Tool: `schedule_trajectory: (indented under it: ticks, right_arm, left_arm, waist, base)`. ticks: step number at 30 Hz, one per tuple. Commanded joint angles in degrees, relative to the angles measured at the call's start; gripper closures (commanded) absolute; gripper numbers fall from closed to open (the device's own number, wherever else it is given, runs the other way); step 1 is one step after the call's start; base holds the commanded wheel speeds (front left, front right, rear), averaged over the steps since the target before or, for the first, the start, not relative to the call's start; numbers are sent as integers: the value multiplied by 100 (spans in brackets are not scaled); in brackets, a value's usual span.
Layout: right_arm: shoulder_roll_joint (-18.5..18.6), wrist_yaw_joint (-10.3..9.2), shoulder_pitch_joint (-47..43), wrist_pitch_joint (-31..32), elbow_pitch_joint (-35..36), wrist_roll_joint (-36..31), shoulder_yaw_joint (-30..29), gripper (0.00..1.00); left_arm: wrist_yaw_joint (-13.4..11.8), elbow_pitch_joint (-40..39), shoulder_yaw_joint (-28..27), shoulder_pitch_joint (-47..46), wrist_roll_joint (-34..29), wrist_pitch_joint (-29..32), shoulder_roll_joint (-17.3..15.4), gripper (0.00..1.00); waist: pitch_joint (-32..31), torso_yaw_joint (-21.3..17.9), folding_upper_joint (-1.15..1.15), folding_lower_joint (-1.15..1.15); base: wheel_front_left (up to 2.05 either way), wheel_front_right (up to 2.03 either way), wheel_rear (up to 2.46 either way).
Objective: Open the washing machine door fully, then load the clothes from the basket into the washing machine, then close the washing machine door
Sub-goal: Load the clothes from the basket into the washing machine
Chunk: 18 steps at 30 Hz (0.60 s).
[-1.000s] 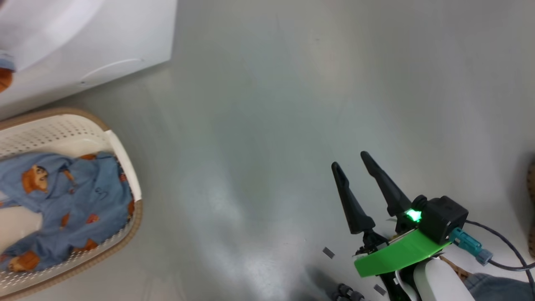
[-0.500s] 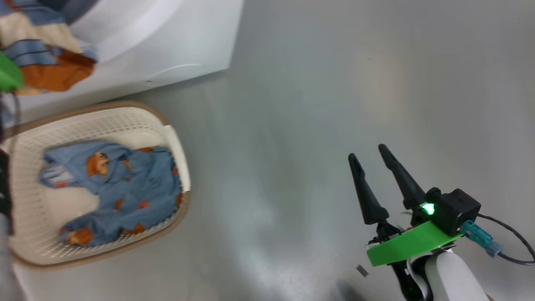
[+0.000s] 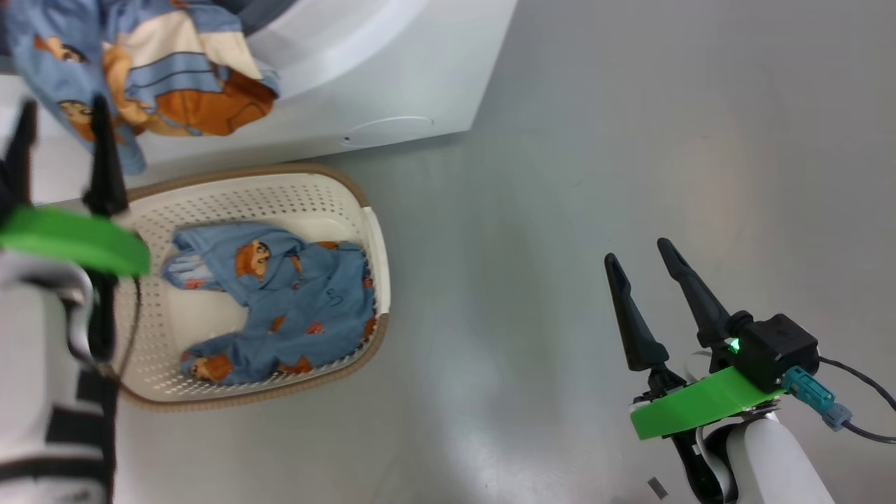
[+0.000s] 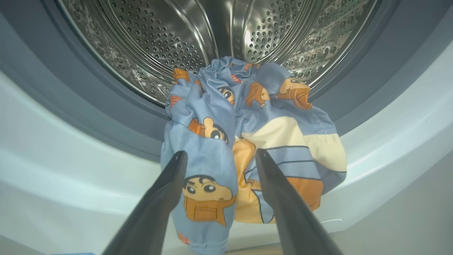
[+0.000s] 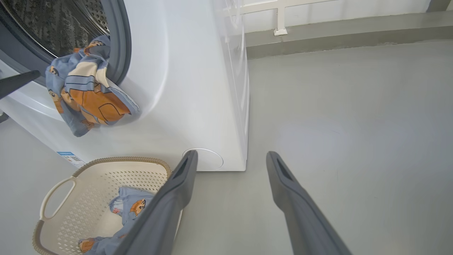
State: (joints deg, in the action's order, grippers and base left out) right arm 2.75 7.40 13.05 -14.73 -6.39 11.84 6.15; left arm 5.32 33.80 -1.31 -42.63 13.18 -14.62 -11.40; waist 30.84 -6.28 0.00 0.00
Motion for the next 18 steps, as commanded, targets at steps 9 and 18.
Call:
schedule_trajectory:
  ticks: [9,18]
  right_arm:
    - [13,9,59,-27,135,-221,-84,0]
    - [13,9,57,-27,144,-314,-141,0]
  left_arm:
    - [-27,-1336,-159,1551,249,155,-58,0]
    - [-141,-2209,-192,2306,330,301,-39,0]
  waist:
    - [-89,290,0,0]
    - [-99,420,0,0]
  base:
    - [0,0,0]
    - [0,0,0]
